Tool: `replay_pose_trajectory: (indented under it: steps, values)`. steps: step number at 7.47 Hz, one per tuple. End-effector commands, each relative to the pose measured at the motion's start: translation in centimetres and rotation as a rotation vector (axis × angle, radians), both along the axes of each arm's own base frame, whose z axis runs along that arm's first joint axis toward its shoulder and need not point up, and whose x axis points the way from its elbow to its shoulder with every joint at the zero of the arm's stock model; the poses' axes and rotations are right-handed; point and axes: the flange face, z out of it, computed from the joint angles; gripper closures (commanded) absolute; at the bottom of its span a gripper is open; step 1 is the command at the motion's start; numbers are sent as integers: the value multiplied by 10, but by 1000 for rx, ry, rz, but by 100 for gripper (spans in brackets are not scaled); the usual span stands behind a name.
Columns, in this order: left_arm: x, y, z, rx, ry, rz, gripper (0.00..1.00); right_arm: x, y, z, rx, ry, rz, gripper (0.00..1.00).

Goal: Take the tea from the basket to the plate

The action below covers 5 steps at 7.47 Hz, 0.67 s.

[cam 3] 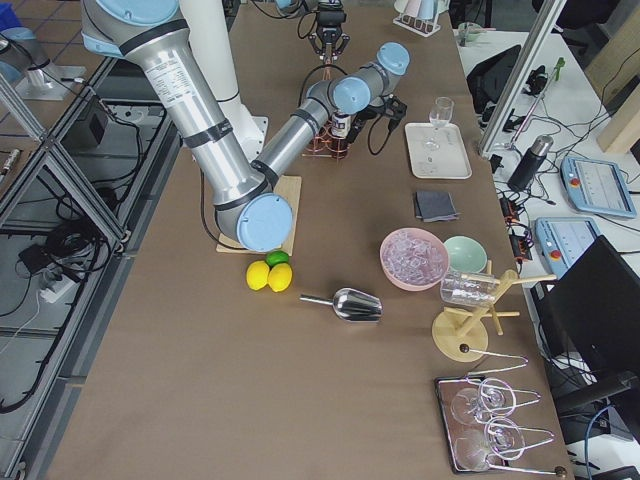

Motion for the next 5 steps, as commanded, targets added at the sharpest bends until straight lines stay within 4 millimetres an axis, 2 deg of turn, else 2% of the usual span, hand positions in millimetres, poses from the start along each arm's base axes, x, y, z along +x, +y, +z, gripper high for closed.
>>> replay_pose_trajectory:
  steps: [1, 3, 4, 5]
  values:
    - [8, -3, 9, 2, -3, 4, 100, -27, 16, -19, -18, -6, -27, 9]
    - [8, -3, 11, 4, -2, 5, 100, -41, 14, -37, -46, -2, -18, 10]
    - [8, -3, 11, 4, -2, 5, 100, -53, 22, -45, -55, -1, -26, 10]
    - [7, -4, 11, 4, -2, 3, 100, -59, 27, -44, -66, 4, -31, 10]
